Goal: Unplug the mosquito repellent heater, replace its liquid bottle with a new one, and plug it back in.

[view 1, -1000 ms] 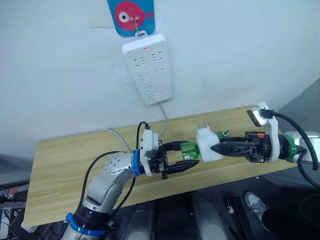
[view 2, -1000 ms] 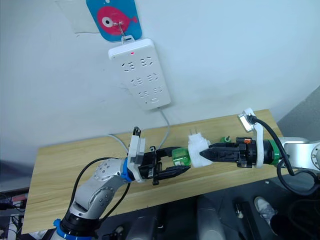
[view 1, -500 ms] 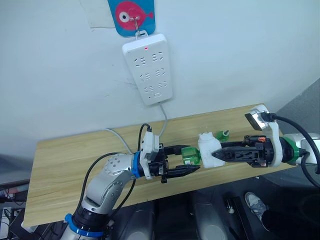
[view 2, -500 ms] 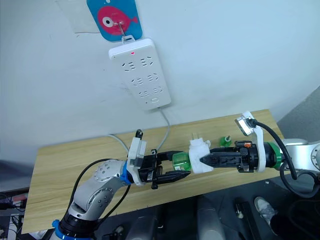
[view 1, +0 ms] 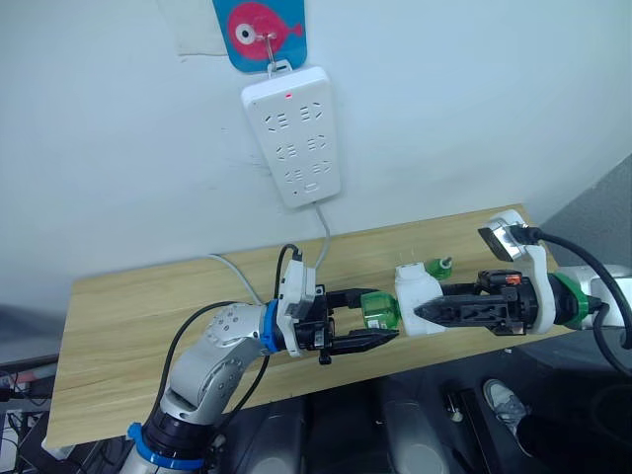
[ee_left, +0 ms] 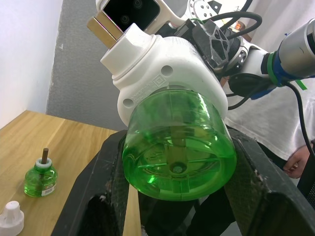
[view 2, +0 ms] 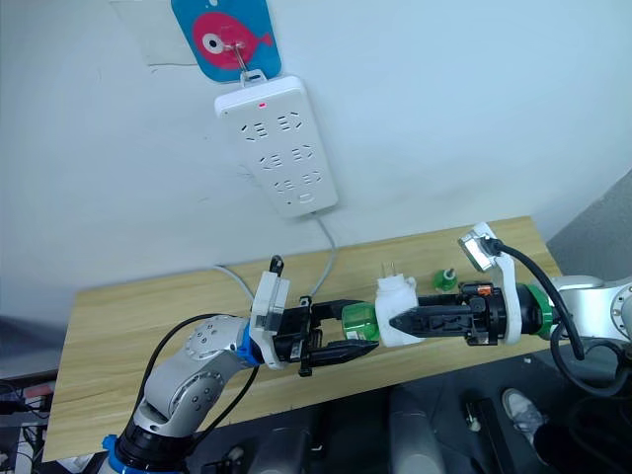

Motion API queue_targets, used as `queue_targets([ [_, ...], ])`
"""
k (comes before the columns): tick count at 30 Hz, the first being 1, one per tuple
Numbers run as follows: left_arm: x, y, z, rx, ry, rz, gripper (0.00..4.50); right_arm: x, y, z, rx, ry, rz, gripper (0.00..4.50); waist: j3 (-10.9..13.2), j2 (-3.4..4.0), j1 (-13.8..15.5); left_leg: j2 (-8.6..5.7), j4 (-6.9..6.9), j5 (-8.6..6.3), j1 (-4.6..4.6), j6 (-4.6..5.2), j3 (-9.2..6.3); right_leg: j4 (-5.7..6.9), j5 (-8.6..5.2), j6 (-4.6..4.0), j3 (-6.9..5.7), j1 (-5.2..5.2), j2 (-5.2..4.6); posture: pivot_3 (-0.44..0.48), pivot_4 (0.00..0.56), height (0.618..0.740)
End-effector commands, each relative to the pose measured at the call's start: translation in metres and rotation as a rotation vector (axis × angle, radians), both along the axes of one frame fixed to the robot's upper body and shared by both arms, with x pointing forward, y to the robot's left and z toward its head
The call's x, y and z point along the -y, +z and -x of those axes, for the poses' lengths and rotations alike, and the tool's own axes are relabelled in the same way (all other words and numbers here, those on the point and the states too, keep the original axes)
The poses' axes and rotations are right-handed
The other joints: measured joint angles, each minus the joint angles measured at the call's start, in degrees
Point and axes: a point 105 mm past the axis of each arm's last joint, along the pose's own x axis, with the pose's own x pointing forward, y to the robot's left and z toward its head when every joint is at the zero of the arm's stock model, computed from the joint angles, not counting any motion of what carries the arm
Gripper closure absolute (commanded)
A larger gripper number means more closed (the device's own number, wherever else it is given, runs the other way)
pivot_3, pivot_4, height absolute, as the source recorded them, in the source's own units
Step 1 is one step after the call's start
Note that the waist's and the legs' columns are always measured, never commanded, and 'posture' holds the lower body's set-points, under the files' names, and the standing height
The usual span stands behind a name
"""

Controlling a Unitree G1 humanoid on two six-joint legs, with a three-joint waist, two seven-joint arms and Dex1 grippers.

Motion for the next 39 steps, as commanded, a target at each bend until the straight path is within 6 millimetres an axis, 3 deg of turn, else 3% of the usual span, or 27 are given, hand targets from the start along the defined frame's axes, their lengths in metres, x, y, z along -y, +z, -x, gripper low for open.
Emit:
queue_targets([
  [1,0.004,0.007,0.007,0.025,-0.03,0.026,2.25,-0.005,0.007,0.006,0.012,0.035,-0.03,1.05,0.0,0.0,0.0,0.0,0.0,0.0,0.0,0.0,0.0,0.0,0.0,0.0,0.0,0.0,0.0,-0.149,0.312,0.74],
  [4,0.004,0.006,0.007,0.025,-0.027,0.025,2.25,-0.005,0.006,0.005,0.006,0.03,-0.032,1.53,0.0,0.0,-0.01,0.0,0.0,0.0,0.0,0.0,0.0,0.0,0.0,0.0,0.0,0.0,0.0,-0.149,0.312,0.74],
  [11,0.004,0.003,0.005,0.04,-0.014,0.001,2.25,-0.003,0.006,0.003,0.008,0.02,-0.024,1.53,0.0,0.0,0.0,0.0,0.0,0.0,0.0,0.0,0.01,0.0,0.0,0.0,0.0,0.0,0.0,-0.149,0.312,0.74],
  [12,0.004,0.001,0.003,0.028,-0.007,-0.009,1.54,-0.003,0.006,0.002,0.009,0.015,-0.025,1.53,0.0,0.0,0.0,0.0,0.0,0.0,0.0,0.0,0.0,0.0,0.0,0.0,0.0,0.0,0.0,-0.149,0.312,0.74],
  [17,-0.007,-0.009,-0.008,0.125,0.029,-0.134,0.07,0.008,-0.006,-0.009,0.014,-0.078,0.06,1.53,0.0,0.0,-0.01,0.0,0.0,0.0,0.0,0.0,0.0,0.0,0.0,0.0,-0.01,0.0,0.0,-0.154,0.321,0.74],
  [18,-0.009,-0.01,-0.011,0.152,0.046,-0.158,0.0,0.01,-0.009,-0.013,0.015,-0.112,0.072,1.53,0.0,0.0,-0.01,0.0,0.0,0.0,0.0,0.0,0.0,0.0,0.0,0.0,-0.01,0.0,0.0,-0.154,0.321,0.74],
  [28,0.001,-0.018,-0.031,0.403,0.21,-0.363,0.0,0.019,-0.051,-0.039,0.078,-0.4,0.291,1.53,0.0,0.0,-0.02,-0.02,0.01,-0.01,-0.06,0.01,0.0,-0.01,0.03,0.04,0.04,-0.03,-0.01,-0.144,0.322,0.74],
  [31,0.004,-0.025,-0.035,0.496,0.226,-0.43,0.0,0.014,-0.052,-0.04,0.082,-0.427,0.297,1.53,0.0,0.01,-0.05,-0.01,0.02,-0.01,-0.05,0.01,0.03,0.0,0.05,0.06,0.07,-0.04,-0.01,-0.148,0.317,0.74],
  [34,0.009,-0.033,-0.039,0.565,0.222,-0.477,0.0,-0.003,-0.044,-0.033,0.095,-0.407,0.253,1.53,0.0,0.0,-0.04,-0.01,0.01,-0.01,-0.06,0.01,0.02,-0.02,0.06,0.05,0.06,-0.05,-0.01,-0.158,0.317,0.74],
  [39,0.013,-0.038,-0.051,0.579,0.255,-0.497,0.0,-0.016,-0.04,-0.026,0.079,-0.417,0.232,1.53,0.0,0.0,-0.09,-0.02,0.02,-0.01,-0.07,0.02,0.02,-0.02,0.06,0.06,0.06,-0.04,-0.02,-0.173,0.312,0.74],
])
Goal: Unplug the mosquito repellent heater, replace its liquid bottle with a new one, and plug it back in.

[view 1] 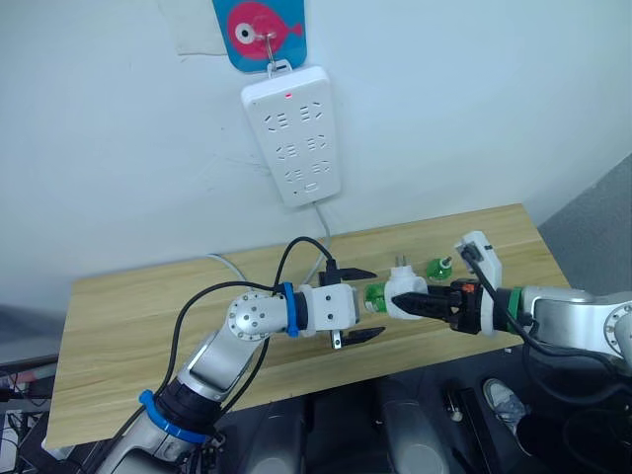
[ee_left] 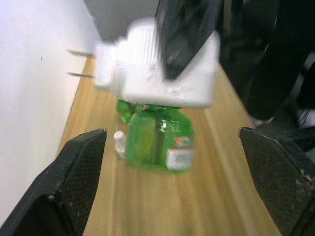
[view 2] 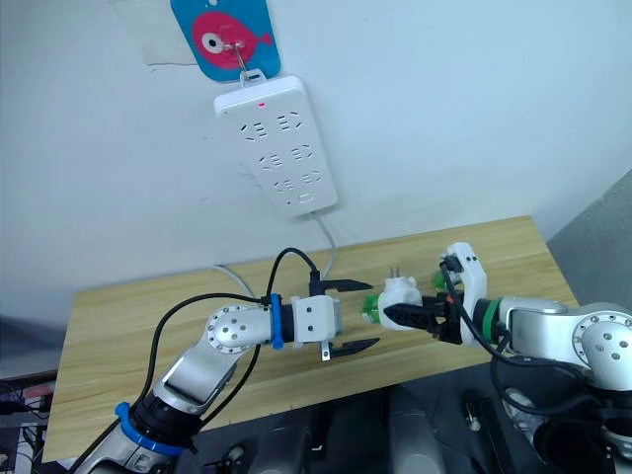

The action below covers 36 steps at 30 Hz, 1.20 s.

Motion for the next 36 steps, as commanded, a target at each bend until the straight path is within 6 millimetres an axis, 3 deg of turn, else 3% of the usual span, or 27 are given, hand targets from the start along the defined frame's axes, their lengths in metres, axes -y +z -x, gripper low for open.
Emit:
queue_targets([
  [1,0.008,0.002,-0.004,0.046,-0.002,-0.002,0.0,-0.011,0.011,0.007,0.018,0.003,-0.04,1.53,0.0,0.0,-0.04,0.0,0.01,0.0,0.0,0.0,0.0,0.0,0.01,0.01,0.0,0.0,0.0,-0.173,0.312,0.74],
  [10,0.014,0.006,-0.014,0.11,0.005,-0.018,0.0,-0.018,0.019,0.006,0.01,-0.016,-0.03,1.53,0.0,0.0,-0.51,0.01,0.02,0.0,0.0,0.0,0.0,0.01,0.01,0.02,-0.02,0.0,0.0,-0.186,0.304,0.74],
  [13,0.013,0.005,-0.017,0.128,0.015,-0.033,0.57,-0.018,0.018,0.007,0.003,-0.023,-0.025,1.53,-0.02,0.02,-0.56,0.01,0.02,0.0,0.0,0.0,0.0,0.01,0.01,0.02,-0.02,0.0,0.01,-0.189,0.294,0.74],
  [18,0.012,0.003,-0.019,0.131,0.027,-0.043,2.17,-0.018,0.017,0.007,-0.007,-0.036,-0.026,1.53,-0.02,0.02,-0.62,0.0,0.03,0.0,-0.02,0.0,0.01,0.01,0.02,0.02,-0.02,0.0,0.0,-0.185,0.289,0.74],
  [25,0.012,0.0,-0.02,0.087,0.049,-0.015,2.22,-0.024,0.019,0.005,0.01,-0.022,-0.03,1.53,-0.02,0.02,-0.8,0.0,0.04,0.01,-0.02,0.0,0.01,0.02,0.02,0.02,-0.01,-0.01,0.0,-0.185,0.283,0.74],
  [29,0.009,0.006,-0.02,0.01,0.082,0.114,2.22,-0.024,0.027,0.003,0.09,-0.012,-0.036,0.18,-0.05,0.03,-0.95,0.0,0.04,0.01,-0.02,0.0,0.01,0.02,0.02,0.02,-0.01,-0.02,0.0,-0.182,0.28,0.74],
  [30,0.006,0.01,-0.022,-0.017,0.103,0.174,2.22,-0.023,0.031,0.003,0.134,-0.015,-0.029,0.02,-0.05,0.04,-0.94,0.0,0.04,0.01,-0.02,0.0,0.0,0.02,0.02,0.02,-0.02,-0.02,0.0,-0.18,0.282,0.74],
  [36,-0.006,0.023,-0.026,-0.207,0.19,0.436,2.22,-0.023,0.044,0.008,0.327,-0.108,-0.064,0.02,-0.46,0.03,-1.06,0.01,0.14,0.03,-0.36,-0.04,-0.01,0.13,0.05,0.01,-0.04,-0.38,0.01,-0.182,0.277,0.74],
])
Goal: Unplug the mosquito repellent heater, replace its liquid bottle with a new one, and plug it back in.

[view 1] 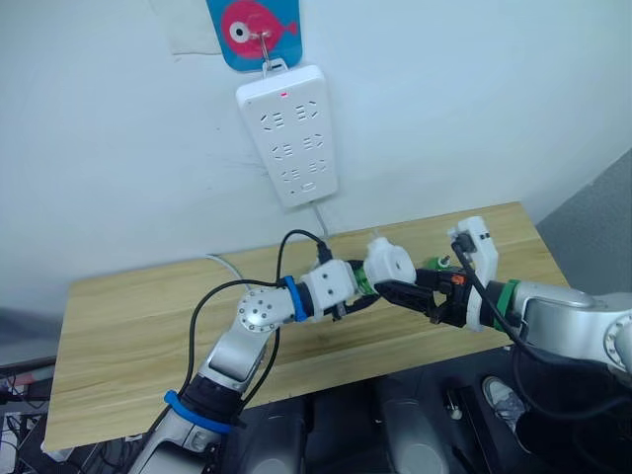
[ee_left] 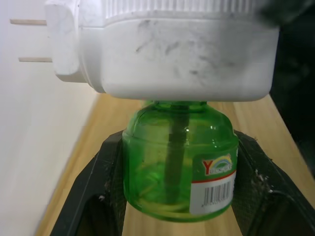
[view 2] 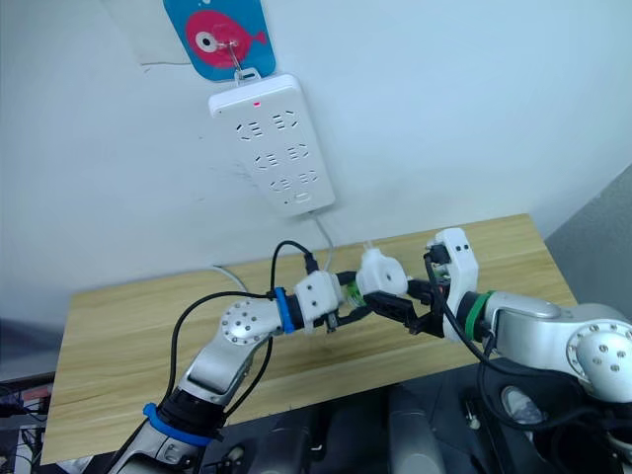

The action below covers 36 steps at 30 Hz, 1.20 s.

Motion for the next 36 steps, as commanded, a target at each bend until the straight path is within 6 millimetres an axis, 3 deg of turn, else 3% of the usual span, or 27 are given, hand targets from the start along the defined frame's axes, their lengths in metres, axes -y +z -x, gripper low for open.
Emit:
queue_targets([
  [1,-0.001,0.018,0.004,-0.07,0.003,0.182,2.22,-0.008,0.018,0.007,0.159,-0.024,-0.042,0.02,-0.13,0.01,-0.2,-0.01,0.0,0.0,0.0,0.0,0.02,0.0,0.0,0.0,0.02,0.0,0.0,-0.188,0.279,0.74],
  [8,0.004,0.028,0.012,-0.168,-0.004,0.324,2.22,-0.022,0.022,0.006,0.288,-0.073,-0.1,0.02,-0.48,0.0,-0.32,-0.03,0.03,0.05,0.0,-0.09,0.05,-0.01,0.03,0.05,0.06,0.0,0.0,-0.203,0.28,0.74],
  [19,0.007,0.031,0.017,-0.192,-0.023,0.332,2.22,-0.032,0.026,-0.014,0.398,-0.144,-0.092,0.02,-0.98,0.06,-0.51,-0.04,0.02,0.06,0.02,-0.1,0.1,0.0,0.03,0.04,0.1,0.0,0.01,-0.197,0.281,0.74],
  [26,0.007,0.033,0.017,-0.235,-0.007,0.373,2.22,-0.045,0.025,-0.014,0.435,-0.13,-0.08,0.02,-1.13,0.07,-0.54,-0.05,0.01,0.08,0.01,-0.14,0.11,0.0,0.03,0.04,0.12,-0.04,0.01,-0.181,0.274,0.74],
  [29,0.008,0.033,0.019,-0.242,-0.01,0.378,2.22,-0.044,0.024,-0.014,0.435,-0.138,-0.088,0.6,-1.2,0.06,-0.52,-0.04,0.01,0.09,0.01,-0.16,0.1,0.01,0.04,0.04,0.11,-0.05,0.02,-0.181,0.274,0.74],
  [32,0.01,0.032,0.022,-0.246,-0.019,0.38,2.22,-0.044,0.024,-0.014,0.437,-0.136,-0.099,1.52,-1.4,0.06,-0.54,-0.05,0.01,0.09,0.02,-0.16,0.13,0.01,0.04,0.04,0.14,-0.05,0.02,-0.181,0.265,0.74],
  [36,0.011,0.032,0.024,-0.248,-0.023,0.38,2.22,-0.044,0.024,-0.012,0.446,-0.132,-0.103,1.52,-2.0,0.08,-0.53,-0.05,-0.01,0.1,0.01,-0.17,0.12,0.01,0.04,0.04,0.14,-0.07,0.02,-0.177,0.257,0.74],
])
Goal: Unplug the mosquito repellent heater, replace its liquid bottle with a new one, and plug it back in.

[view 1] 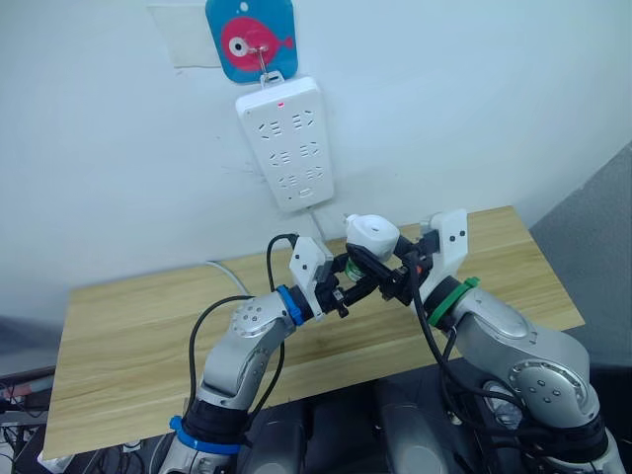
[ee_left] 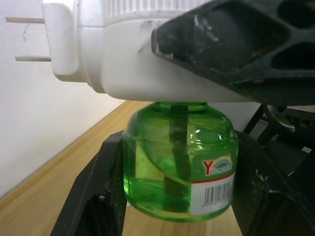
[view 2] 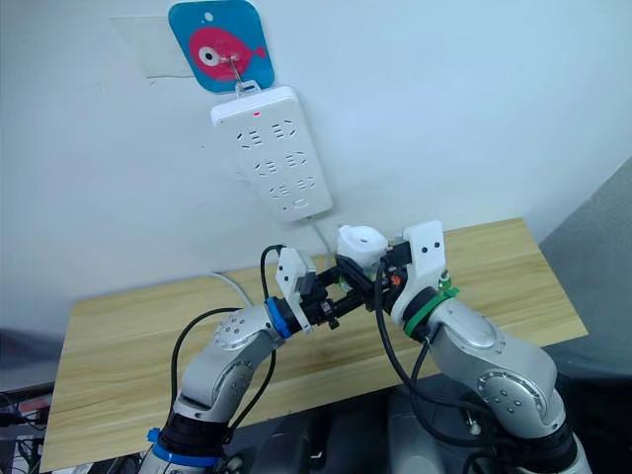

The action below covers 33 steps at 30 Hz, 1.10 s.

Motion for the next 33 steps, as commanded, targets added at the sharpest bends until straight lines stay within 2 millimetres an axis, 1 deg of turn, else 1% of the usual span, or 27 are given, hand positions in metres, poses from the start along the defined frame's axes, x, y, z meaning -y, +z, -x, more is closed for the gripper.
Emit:
queue_targets([
  [1,0.006,0.014,0.011,0.048,-0.042,0.035,2.22,0.001,0.012,0.006,0.062,0.005,-0.017,1.52,-0.28,0.0,0.01,-0.01,0.0,0.0,0.0,0.01,0.01,-0.01,0.0,0.0,0.01,0.0,0.0,-0.177,0.257,0.74],
  [3,0.005,0.012,0.012,0.045,-0.044,0.032,2.22,0.002,0.013,0.005,0.068,-0.001,-0.019,1.52,-0.5,0.01,0.0,0.0,0.0,0.0,0.01,0.01,0.01,0.0,0.0,0.0,0.01,0.0,0.0,-0.177,0.257,0.74],
  [5,0.002,0.01,0.014,0.041,-0.047,0.026,1.45,0.003,0.013,0.004,0.071,-0.012,-0.021,1.52,-0.58,0.02,0.01,0.0,-0.01,0.0,0.01,0.0,0.01,0.0,0.0,0.0,0.01,0.0,0.0,-0.171,0.251,0.74],
  [7,-0.004,0.009,0.017,0.051,-0.059,-0.001,0.86,0.005,0.012,0.003,0.076,-0.022,-0.017,1.52,-0.66,0.02,0.04,0.0,-0.01,0.0,0.01,0.0,0.0,0.0,0.0,0.0,0.01,0.0,0.0,-0.174,0.25,0.74],
  [8,-0.01,0.008,0.017,0.053,-0.052,-0.01,0.57,0.006,0.012,0.002,0.082,-0.027,-0.005,1.52,-0.71,0.02,0.03,0.0,-0.01,0.0,0.01,0.0,0.01,-0.01,0.0,0.0,0.01,0.0,0.0,-0.175,0.249,0.74],
  [9,-0.021,0.009,0.015,0.055,-0.026,-0.018,0.2,0.008,0.012,0.001,0.09,-0.038,0.004,1.52,-0.74,0.02,0.01,0.0,-0.01,0.0,0.01,0.0,0.01,-0.01,0.0,0.0,0.02,0.0,0.0,-0.175,0.249,0.74],
  [10,-0.029,0.011,0.014,0.056,-0.008,-0.021,0.0,0.009,0.012,0.001,0.096,-0.046,0.009,1.52,-0.77,0.03,-0.03,0.0,-0.01,0.0,0.01,0.0,0.01,0.01,0.0,0.0,0.01,-0.02,0.0,-0.167,0.251,0.74],
  [12,-0.052,0.014,0.015,0.068,0.042,-0.042,0.0,0.011,0.014,-0.001,0.109,-0.06,0.008,1.52,-0.78,0.03,-0.02,0.02,-0.02,0.0,0.02,0.0,0.01,0.02,0.0,-0.01,0.01,-0.04,0.02,-0.167,0.251,0.74],
  [13,-0.061,0.015,0.017,0.08,0.065,-0.057,0.0,0.011,0.018,-0.001,0.117,-0.059,-0.027,1.52,-0.78,0.03,-0.03,0.03,-0.03,0.0,0.02,0.0,0.02,0.03,0.0,-0.01,0.02,-0.06,0.02,-0.154,0.254,0.74],
  [16,-0.079,0.026,0.016,0.123,0.141,-0.07,0.0,0.007,0.027,0.003,0.148,-0.017,-0.05,1.52,-0.8,0.04,0.07,0.02,-0.07,0.01,0.01,-0.02,0.02,0.0,0.0,-0.01,0.04,-0.09,0.01,-0.141,0.253,0.74],
  [20,-0.11,0.044,0.001,0.191,0.288,-0.091,0.0,0.001,0.03,0.012,0.174,0.077,-0.021,1.52,-0.81,0.01,0.48,-0.02,-0.02,0.0,0.01,0.0,0.0,-0.01,0.0,-0.01,0.02,-0.03,-0.01,-0.115,0.259,0.74],
  [22,-0.12,0.052,-0.006,0.216,0.333,-0.088,0.0,0.0,0.032,0.012,0.18,0.099,-0.013,1.52,-0.81,0.01,0.48,-0.01,-0.02,0.0,0.01,0.0,-0.03,0.0,0.0,-0.01,-0.02,-0.03,0.0,-0.11,0.265,0.74],
  [25,-0.13,0.064,-0.018,0.257,0.377,-0.083,0.0,0.001,0.034,0.009,0.2,0.099,0.008,1.52,-0.81,0.01,0.51,-0.01,-0.03,0.0,0.01,-0.01,-0.02,0.02,0.0,-0.01,-0.02,-0.04,0.0,-0.104,0.264,0.74],
  [28,-0.137,0.068,-0.027,0.281,0.397,-0.101,0.0,0.004,0.038,0.003,0.206,0.076,-0.011,1.52,-0.81,0.01,0.45,-0.01,-0.03,0.01,0.02,-0.02,0.0,0.02,0.0,-0.01,-0.01,-0.05,0.0,-0.105,0.267,0.74],
  [30,-0.138,0.069,-0.032,0.289,0.398,-0.111,0.0,0.005,0.04,0.0,0.213,0.066,-0.013,1.52,-0.81,0.01,0.44,0.0,-0.03,0.02,0.01,-0.03,-0.01,0.01,0.0,-0.01,-0.02,-0.06,0.0,-0.105,0.267,0.74],
  [33,-0.136,0.07,-0.043,0.304,0.381,-0.124,0.0,0.006,0.043,-0.002,0.225,0.065,-0.005,1.52,-0.81,0.01,0.51,-0.02,-0.04,0.02,0.01,-0.04,-0.01,0.01,0.0,-0.01,-0.01,-0.07,0.0,-0.119,0.266,0.74],
])
